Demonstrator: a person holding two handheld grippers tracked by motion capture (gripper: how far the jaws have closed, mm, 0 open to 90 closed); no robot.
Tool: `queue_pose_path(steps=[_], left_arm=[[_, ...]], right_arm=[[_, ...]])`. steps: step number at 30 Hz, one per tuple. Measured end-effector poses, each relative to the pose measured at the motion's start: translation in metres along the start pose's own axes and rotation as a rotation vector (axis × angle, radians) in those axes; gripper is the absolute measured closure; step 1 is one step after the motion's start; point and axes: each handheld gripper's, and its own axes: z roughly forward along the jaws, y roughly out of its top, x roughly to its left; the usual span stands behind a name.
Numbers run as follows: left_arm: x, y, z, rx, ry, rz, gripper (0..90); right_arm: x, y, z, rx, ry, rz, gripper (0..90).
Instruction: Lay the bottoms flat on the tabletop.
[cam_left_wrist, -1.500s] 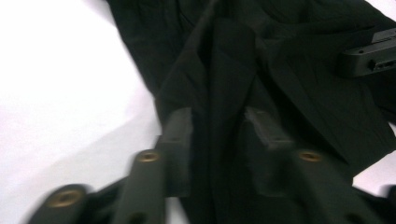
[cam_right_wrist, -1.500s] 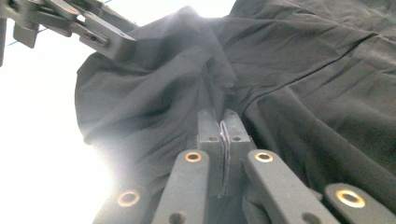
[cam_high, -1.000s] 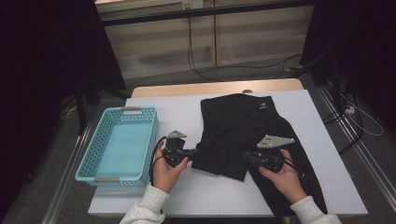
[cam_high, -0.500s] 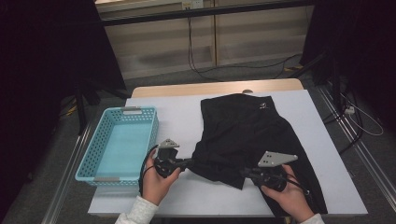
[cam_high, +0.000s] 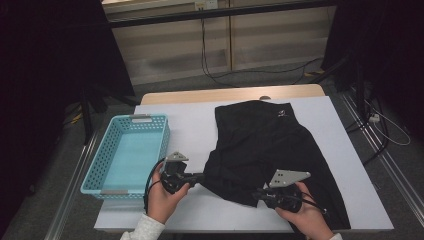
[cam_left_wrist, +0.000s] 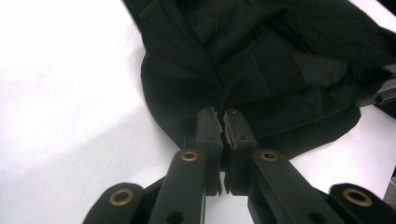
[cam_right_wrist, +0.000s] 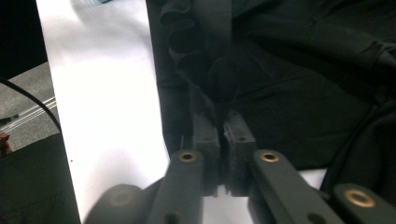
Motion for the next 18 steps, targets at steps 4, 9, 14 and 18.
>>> queue_pose_path(steps=[4,9,14,18], left_arm=[[0.001,-0.001,0.001,0.029,0.006,-0.008,80.9],[0.003,0.000,0.006,0.043,0.023,0.006,73.2],[0.006,0.006,0.008,0.002,0.041,0.000,57.0],[0.007,0.011,0.018,-0.010,0.049,0.008,50.8]], right_arm=[[-0.005,0.004,-0.006,-0.021,-0.034,0.015,70.8],[-0.021,0.009,-0.014,-0.067,-0.095,0.081,63.4],[-0.031,0.010,-0.001,-0.048,-0.155,0.091,65.3],[-0.035,0.013,0.013,-0.034,-0.166,0.109,66.8]])
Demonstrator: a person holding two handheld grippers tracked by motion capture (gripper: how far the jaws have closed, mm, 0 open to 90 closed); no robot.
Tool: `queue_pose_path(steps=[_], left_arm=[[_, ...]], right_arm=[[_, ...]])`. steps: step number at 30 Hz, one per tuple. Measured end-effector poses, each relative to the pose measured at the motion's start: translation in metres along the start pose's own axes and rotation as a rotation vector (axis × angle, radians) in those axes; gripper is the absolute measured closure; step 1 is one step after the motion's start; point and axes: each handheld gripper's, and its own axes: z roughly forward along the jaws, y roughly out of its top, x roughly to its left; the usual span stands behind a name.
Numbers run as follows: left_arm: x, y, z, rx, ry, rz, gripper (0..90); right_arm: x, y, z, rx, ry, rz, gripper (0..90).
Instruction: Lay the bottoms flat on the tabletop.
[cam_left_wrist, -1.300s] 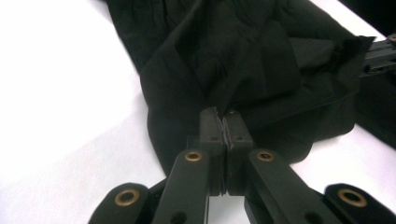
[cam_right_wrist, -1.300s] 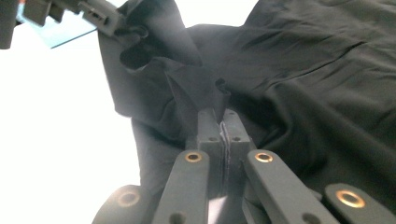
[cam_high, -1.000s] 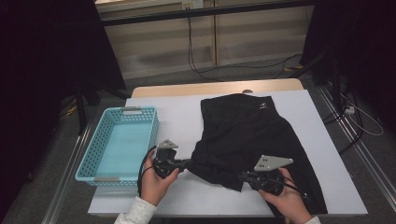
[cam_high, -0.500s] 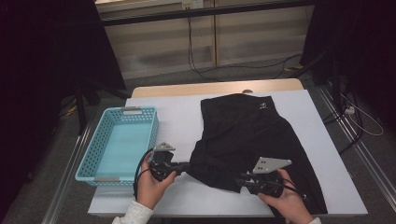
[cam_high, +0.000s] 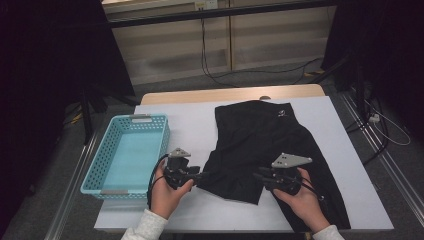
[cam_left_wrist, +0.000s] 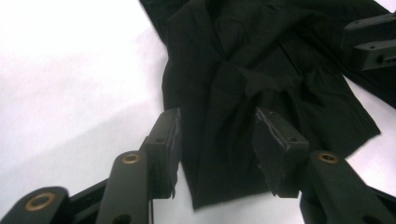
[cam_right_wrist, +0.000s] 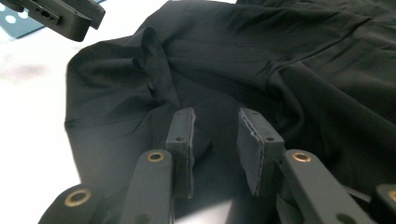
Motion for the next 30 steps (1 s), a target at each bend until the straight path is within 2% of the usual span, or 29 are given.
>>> queue_pose_path(steps=[3,4,7,9,10,11,12,14,18,23,30], left_arm=[[0.002,0.003,0.013,-0.005,0.016,0.011,46.6],[0.003,0.003,0.017,-0.010,0.010,-0.002,46.6],[0.001,0.004,0.026,-0.004,0.012,0.015,45.7],[0.001,0.003,0.032,0.009,0.002,0.013,50.0],[0.000,0.002,0.034,-0.001,0.006,0.025,51.8],[-0.001,0.002,0.035,0.010,-0.007,0.030,57.8],[-0.002,0.002,0.034,0.021,-0.016,0.022,66.1],[-0.004,0.002,0.032,0.037,-0.029,0.020,72.5],[-0.009,0.004,0.024,0.033,-0.050,0.012,83.4],[-0.015,0.005,0.013,0.021,-0.090,0.009,88.8],[-0.019,0.000,-0.002,0.035,-0.122,0.012,89.7]], right_arm=[[0.003,0.000,0.012,0.037,-0.009,-0.020,67.6],[0.004,-0.001,0.015,0.045,0.001,-0.025,67.6],[0.010,-0.002,0.021,0.071,0.035,-0.046,65.2],[0.012,-0.002,0.022,0.057,0.046,-0.044,64.7],[0.012,-0.002,0.022,0.073,0.044,-0.048,64.1],[0.013,-0.002,0.024,0.088,0.053,-0.052,63.9],[0.014,-0.002,0.023,0.086,0.053,-0.058,65.9],[0.014,-0.002,0.023,0.089,0.067,-0.058,73.8],[0.015,-0.003,0.022,0.087,0.115,-0.064,87.8],[0.020,-0.003,0.018,0.077,0.148,-0.076,89.9],[0.038,-0.005,0.008,0.072,0.216,-0.113,90.0]])
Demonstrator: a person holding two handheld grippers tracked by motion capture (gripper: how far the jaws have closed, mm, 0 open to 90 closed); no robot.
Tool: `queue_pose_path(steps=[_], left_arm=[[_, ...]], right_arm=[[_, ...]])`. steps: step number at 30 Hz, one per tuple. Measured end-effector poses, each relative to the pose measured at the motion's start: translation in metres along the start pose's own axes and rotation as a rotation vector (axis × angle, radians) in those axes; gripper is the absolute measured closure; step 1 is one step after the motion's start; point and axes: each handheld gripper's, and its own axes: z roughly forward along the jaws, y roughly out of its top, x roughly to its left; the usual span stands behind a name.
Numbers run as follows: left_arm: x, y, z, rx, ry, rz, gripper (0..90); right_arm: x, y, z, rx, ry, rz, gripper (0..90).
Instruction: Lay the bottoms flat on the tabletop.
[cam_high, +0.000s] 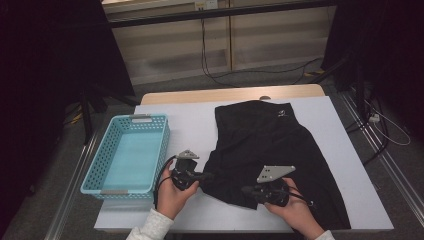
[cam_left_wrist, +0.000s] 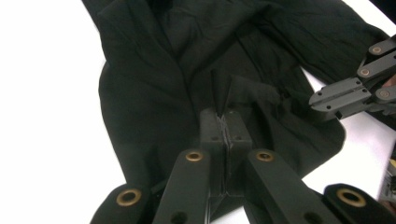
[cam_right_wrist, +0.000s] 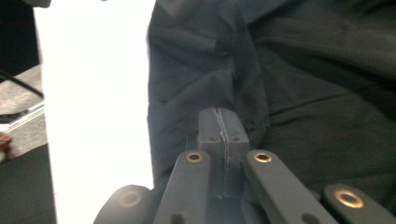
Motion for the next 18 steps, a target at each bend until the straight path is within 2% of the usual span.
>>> queue_pose_path(steps=[6,9,12,14,16,18], left_arm=[[-0.001,-0.009,-0.015,0.009,-0.014,0.005,89.7],[-0.001,-0.013,-0.018,0.010,-0.014,0.002,89.6],[0.000,-0.015,-0.019,0.016,-0.015,-0.001,89.5],[0.000,-0.017,-0.019,0.026,-0.020,0.000,89.3],[0.000,-0.018,-0.020,0.028,-0.022,0.000,89.3],[0.000,-0.018,-0.021,0.027,-0.021,0.000,89.1]], right_arm=[[0.014,-0.002,-0.005,0.004,0.065,-0.020,87.3],[0.016,0.003,-0.012,-0.021,0.048,-0.032,80.3],[0.006,0.011,-0.020,-0.074,0.002,0.001,74.4],[-0.001,0.014,-0.021,-0.081,-0.059,0.009,70.2],[-0.008,0.016,-0.017,-0.094,-0.082,0.018,66.8],[-0.010,0.016,-0.009,-0.058,-0.146,-0.029,65.7]])
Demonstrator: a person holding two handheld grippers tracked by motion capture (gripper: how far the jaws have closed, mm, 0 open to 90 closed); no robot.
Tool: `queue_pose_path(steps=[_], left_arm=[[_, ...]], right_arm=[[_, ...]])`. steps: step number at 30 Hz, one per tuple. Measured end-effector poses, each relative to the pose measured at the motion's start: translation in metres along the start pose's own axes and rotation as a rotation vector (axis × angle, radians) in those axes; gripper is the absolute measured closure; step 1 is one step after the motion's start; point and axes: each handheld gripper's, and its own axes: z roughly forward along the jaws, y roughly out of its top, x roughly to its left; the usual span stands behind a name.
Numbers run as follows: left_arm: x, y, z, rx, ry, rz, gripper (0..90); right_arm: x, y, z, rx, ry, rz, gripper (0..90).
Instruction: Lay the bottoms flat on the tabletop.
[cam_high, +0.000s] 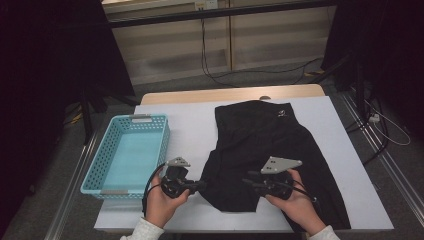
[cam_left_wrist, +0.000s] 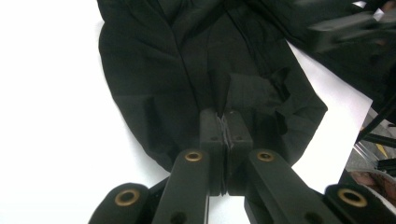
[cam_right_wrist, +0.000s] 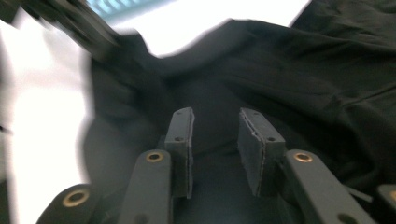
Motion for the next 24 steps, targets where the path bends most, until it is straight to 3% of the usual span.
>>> queue_pose_path(steps=[1,3,7,8,11,13,16,17,20,24], left_arm=[[0.000,-0.001,0.000,0.000,0.001,-0.001,89.1],[0.001,-0.002,-0.001,0.001,0.003,-0.005,88.7],[0.002,-0.004,-0.003,0.004,0.000,-0.010,87.7],[0.003,-0.004,-0.003,0.003,0.004,-0.013,87.3],[0.004,-0.003,-0.005,-0.008,0.005,-0.018,84.8],[0.005,-0.002,-0.007,-0.029,0.018,-0.026,80.1],[0.007,0.001,-0.008,-0.068,0.060,-0.019,65.7],[0.008,0.002,-0.008,-0.068,0.063,-0.020,65.4],[0.009,0.004,-0.001,-0.080,0.090,-0.019,53.4],[0.013,0.005,0.008,-0.070,0.128,-0.019,44.0]], right_arm=[[0.000,0.000,0.006,0.016,-0.004,-0.013,65.6],[0.000,-0.002,0.018,0.033,0.022,0.010,67.7],[0.009,-0.005,0.037,0.102,0.043,-0.038,68.8],[0.012,-0.005,0.039,0.099,0.047,-0.050,71.5],[0.019,-0.005,0.041,0.103,0.124,-0.049,79.9],[0.026,-0.006,0.041,0.104,0.157,-0.056,83.3],[0.036,-0.008,0.038,0.109,0.205,-0.067,84.6],[0.039,-0.009,0.037,0.110,0.218,-0.074,85.1],[0.049,-0.012,0.033,0.122,0.266,-0.088,85.6],[0.057,-0.012,0.025,0.142,0.288,-0.122,80.9]])
